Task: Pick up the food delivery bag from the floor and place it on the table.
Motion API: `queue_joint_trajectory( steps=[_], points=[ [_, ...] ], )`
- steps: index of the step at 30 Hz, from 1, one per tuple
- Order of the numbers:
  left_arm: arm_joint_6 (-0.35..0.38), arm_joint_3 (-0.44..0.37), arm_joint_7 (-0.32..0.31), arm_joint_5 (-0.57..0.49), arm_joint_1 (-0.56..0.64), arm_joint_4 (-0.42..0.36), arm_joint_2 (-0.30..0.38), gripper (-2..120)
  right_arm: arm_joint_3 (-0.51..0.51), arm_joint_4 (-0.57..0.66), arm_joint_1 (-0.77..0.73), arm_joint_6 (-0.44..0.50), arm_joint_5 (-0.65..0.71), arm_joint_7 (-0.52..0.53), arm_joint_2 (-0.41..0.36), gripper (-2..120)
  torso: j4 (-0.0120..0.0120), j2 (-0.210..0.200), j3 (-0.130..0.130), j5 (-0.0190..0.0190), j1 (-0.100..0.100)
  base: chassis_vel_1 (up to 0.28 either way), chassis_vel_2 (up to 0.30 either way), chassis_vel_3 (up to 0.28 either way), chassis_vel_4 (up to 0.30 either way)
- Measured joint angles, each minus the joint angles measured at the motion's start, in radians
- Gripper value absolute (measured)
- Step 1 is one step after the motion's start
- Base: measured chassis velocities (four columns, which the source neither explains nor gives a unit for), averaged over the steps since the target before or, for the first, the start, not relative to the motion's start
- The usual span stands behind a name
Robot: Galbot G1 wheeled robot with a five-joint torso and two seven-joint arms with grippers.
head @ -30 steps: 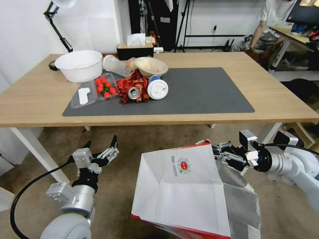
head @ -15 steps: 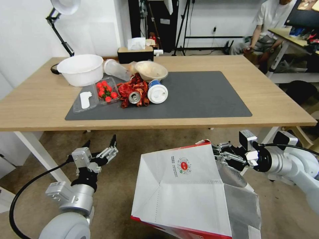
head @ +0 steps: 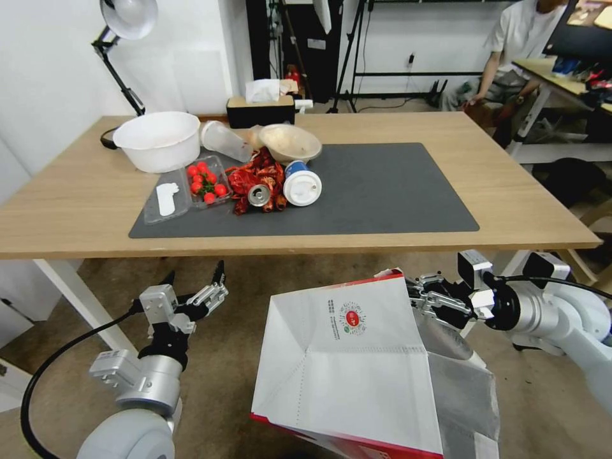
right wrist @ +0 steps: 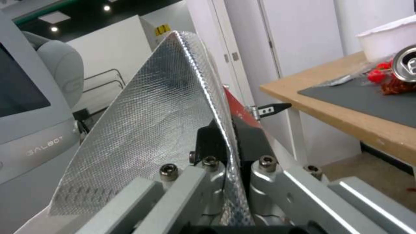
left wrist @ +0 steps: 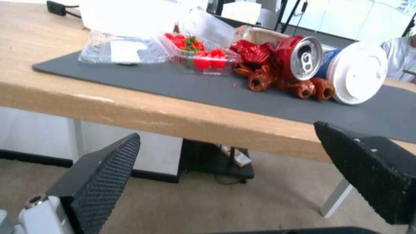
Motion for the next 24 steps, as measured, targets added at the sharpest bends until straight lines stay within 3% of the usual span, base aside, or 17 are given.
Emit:
queue_joint_trajectory(
  steps=[24],
  points=[
    [0.000,-0.001,0.000,0.005,0.011,-0.017,-0.004,100,0.006,0.006,-0.005,0.000,-0.002,0.002,0.000,0,0.0000,0.110,0.064,0.0000,0.047,0.000,0.000,0.000,0.000]
  ],
)
